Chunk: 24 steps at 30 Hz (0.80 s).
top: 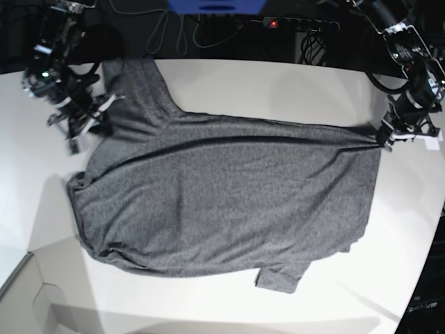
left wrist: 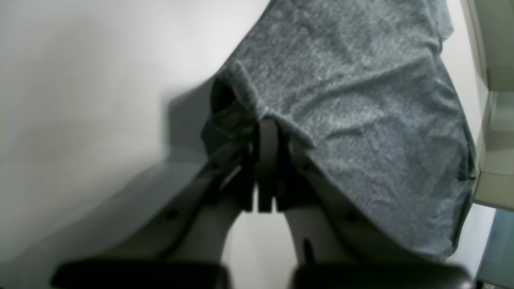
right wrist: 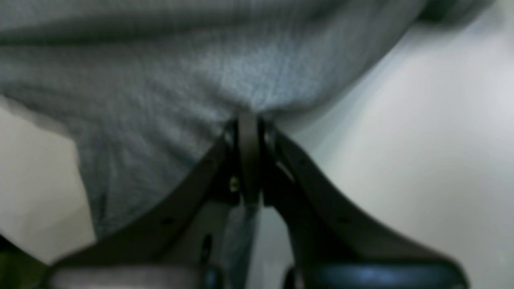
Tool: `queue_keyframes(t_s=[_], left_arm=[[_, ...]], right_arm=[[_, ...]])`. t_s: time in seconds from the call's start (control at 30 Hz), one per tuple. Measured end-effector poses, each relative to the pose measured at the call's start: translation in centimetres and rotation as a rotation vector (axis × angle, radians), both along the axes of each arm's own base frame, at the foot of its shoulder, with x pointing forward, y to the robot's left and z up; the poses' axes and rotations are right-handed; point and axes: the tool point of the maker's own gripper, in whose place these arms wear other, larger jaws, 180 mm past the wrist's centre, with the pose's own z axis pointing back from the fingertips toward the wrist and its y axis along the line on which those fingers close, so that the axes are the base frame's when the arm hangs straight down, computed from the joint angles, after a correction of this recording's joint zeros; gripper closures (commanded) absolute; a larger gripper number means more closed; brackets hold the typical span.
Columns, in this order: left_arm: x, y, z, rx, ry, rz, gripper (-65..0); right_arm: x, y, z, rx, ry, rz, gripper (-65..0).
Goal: Layout the t-shirt on the table in an organized manner, then fold the t-shirt properly
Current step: 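Release the sleeve and regrasp the shirt shoulder with the right gripper, then drag the shirt shoulder outward with the right gripper, stretching it taut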
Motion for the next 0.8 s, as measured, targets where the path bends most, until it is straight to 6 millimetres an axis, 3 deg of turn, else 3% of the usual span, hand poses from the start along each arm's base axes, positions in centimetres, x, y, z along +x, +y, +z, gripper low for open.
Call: queue_keyframes(t_s=[0.07, 0.23, 0.57, 0.8], left_arm=[[0.0, 0.0, 0.0, -0.001, -0.001, 0.000, -0.1], [0.0, 0.0, 0.0, 0.000, 0.000, 0.000, -0.1], [0.0, 0.0, 0.0, -0.003, -0.003, 0.000, -0.1], [0.0, -0.1, 0.0, -0.003, 0.000, -0.002, -0.1]], right_arm=[[-0.3, -0.3, 1.6, -0.015, -0.044, -0.024, 0.0], [-2.3, 1.4, 2.4, -0.040, -0.036, 0.017, 0.0], [-5.7, 9.4, -0.4, 0.016, 0.079, 0.307, -0.5], [-6.0, 9.9, -0.5, 0.009, 0.082, 0.344, -21.4]])
